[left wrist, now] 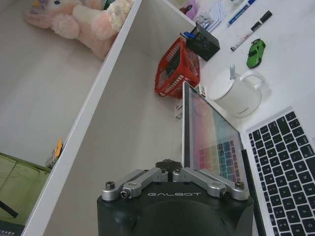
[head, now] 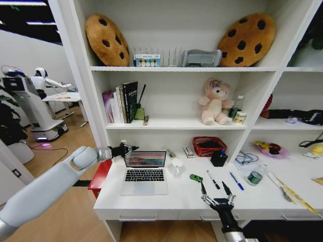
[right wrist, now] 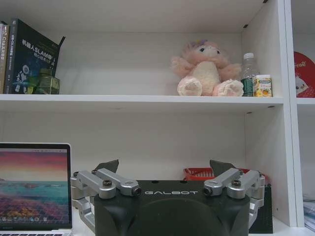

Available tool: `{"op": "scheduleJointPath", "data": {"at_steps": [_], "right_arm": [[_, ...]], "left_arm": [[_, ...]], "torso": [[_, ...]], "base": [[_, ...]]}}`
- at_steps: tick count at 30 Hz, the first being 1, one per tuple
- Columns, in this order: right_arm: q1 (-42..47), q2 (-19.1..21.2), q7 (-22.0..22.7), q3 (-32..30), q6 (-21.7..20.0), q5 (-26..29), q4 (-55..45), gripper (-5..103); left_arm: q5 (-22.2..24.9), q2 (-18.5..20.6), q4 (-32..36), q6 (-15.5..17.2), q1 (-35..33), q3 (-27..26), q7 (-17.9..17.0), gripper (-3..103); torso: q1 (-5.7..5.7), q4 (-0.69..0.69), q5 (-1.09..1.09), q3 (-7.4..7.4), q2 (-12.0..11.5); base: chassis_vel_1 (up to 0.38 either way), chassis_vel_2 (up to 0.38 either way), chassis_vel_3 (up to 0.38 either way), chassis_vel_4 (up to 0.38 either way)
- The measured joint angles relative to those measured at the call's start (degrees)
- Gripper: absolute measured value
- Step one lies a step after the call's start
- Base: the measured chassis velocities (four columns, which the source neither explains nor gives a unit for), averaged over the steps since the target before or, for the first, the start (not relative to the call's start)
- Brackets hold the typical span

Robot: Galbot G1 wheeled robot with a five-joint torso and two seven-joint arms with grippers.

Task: Organize the objects on the table.

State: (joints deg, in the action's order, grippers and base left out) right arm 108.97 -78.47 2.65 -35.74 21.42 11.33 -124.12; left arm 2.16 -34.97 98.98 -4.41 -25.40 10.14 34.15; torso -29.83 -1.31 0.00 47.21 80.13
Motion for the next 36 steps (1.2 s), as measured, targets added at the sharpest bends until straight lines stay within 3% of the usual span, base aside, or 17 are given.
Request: {"op": "scheduleJointPath", "data": {"at_steps": [8, 10, 11, 13, 14, 15, 16, 17, 18, 21, 27, 34, 35, 36], "right_arm": [[-0.18, 0.05, 0.42, -0.1, -0.09, 0.03, 0.14, 100], [0.01, -0.08, 0.7, -0.49, 0.0, 0.29, 0.2, 100], [0.01, -0.08, 0.7, -0.49, 0.0, 0.29, 0.2, 100], [0.21, -0.09, 0.74, -0.72, 0.36, 0.48, 0.41, 100], [0.21, -0.09, 0.74, -0.72, 0.36, 0.48, 0.41, 100], [0.31, -0.08, 0.75, -0.82, 0.6, 0.73, 0.58, 100], [0.31, -0.08, 0.74, -0.87, 0.66, 0.83, 0.6, 100], [0.23, -0.06, 0.76, -1.0, 0.69, 1.18, 0.62, 100], [0.14, -0.02, 0.83, -1.07, 0.69, 1.42, 0.62, 100], [0.01, 0.19, 1.03, -1.12, 0.69, 1.61, 0.61, 100], [-0.15, 0.15, 1.18, -0.76, 0.37, 1.62, 0.59, 100], [-0.49, 0.2, 1.38, -0.19, -0.3, 1.47, 0.59, 100], [-0.49, 0.21, 1.48, -0.17, -0.38, 1.47, 0.59, 100], [-0.46, 0.22, 1.58, -0.16, -0.41, 1.46, 0.59, 100]], "left_arm": [[-2.78, -4.38, -6.96, -4.13, 6.32, 5.21, 1.17, 0], [-5.43, -5.71, -9.66, -7.49, 7.31, 5.35, 3.63, 0], [-5.43, -5.71, -9.66, -7.49, 7.31, 5.35, 3.63, 0], [-11.67, -7.29, -12.0, -14.52, 8.71, 5.26, 6.81, 0], [-11.67, -7.29, -12.0, -14.52, 8.71, 5.26, 6.81, 0], [-16.6, -9.51, -14.28, -23.8, 10.01, 4.27, 10.63, 0], [-17.49, -10.53, -15.36, -27.64, 10.56, 4.0, 12.22, 0], [-16.83, -13.0, -17.96, -37.44, 12.14, 5.04, 15.65, 0], [-15.79, -13.5, -18.26, -40.91, 12.89, 6.8, 17.12, 0], [-13.95, -11.69, -14.74, -43.58, 13.85, 11.12, 16.99, 0], [-12.76, -8.84, -9.28, -43.14, 11.26, 11.93, 14.51, 0], [-11.6, -4.93, -7.83, -42.66, 4.36, 5.96, 12.39, 0], [-10.04, -3.92, -7.55, -41.37, 1.8, 3.9, 11.14, 0], [-7.01, -2.23, -6.56, -38.01, -1.34, 1.94, 8.32, 0]], "torso": [[0.0, -0.03, 0.01, 0.0, 0.0], [-0.01, -0.02, 0.0, 0.0, 0.0], [-0.01, -0.02, 0.0, 0.0, 0.0], [0.0, 0.02, 0.0, 0.0, 0.0], [0.0, 0.02, 0.0, 0.0, 0.0], [0.0, 0.01, 0.0, 0.0, 0.0], [0.0, 0.0, 0.02, 0.0, 0.0], [0.0, -0.03, 0.02, 0.0, 0.01], [-0.01, -0.08, 0.0, 0.01, 0.0], [-0.02, -0.07, 0.01, 0.01, -0.01], [0.0, 0.01, -0.03, 0.0, 0.0], [0.0, -0.01, 0.0, 0.0, 0.0], [0.0, -0.02, -0.01, 0.0, 0.0], [0.0, -0.03, -0.03, 0.01, 0.0]], "base": [[0.0, 0.0, 0.0, 0.0], [0.0, 0.0, 0.0, 0.0], [0.0, 0.0, 0.0, 0.0], [0.0, 0.0, 0.0, 0.0], [0.0, 0.0, 0.0, 0.0], [0.0, 0.0, 0.0, 0.0], [0.0, 0.0, 0.0, 0.0], [0.0, 0.0, 0.0, 0.0], [0.0, 0.0, 0.0, 0.0], [0.0, 0.0, 0.0, 0.0], [0.0, 0.0, 0.0, 0.0], [0.0, 0.0, 0.0, 0.0], [0.0, 0.0, 0.0, 0.0], [0.0, 0.0, 0.0, 0.0]]}}
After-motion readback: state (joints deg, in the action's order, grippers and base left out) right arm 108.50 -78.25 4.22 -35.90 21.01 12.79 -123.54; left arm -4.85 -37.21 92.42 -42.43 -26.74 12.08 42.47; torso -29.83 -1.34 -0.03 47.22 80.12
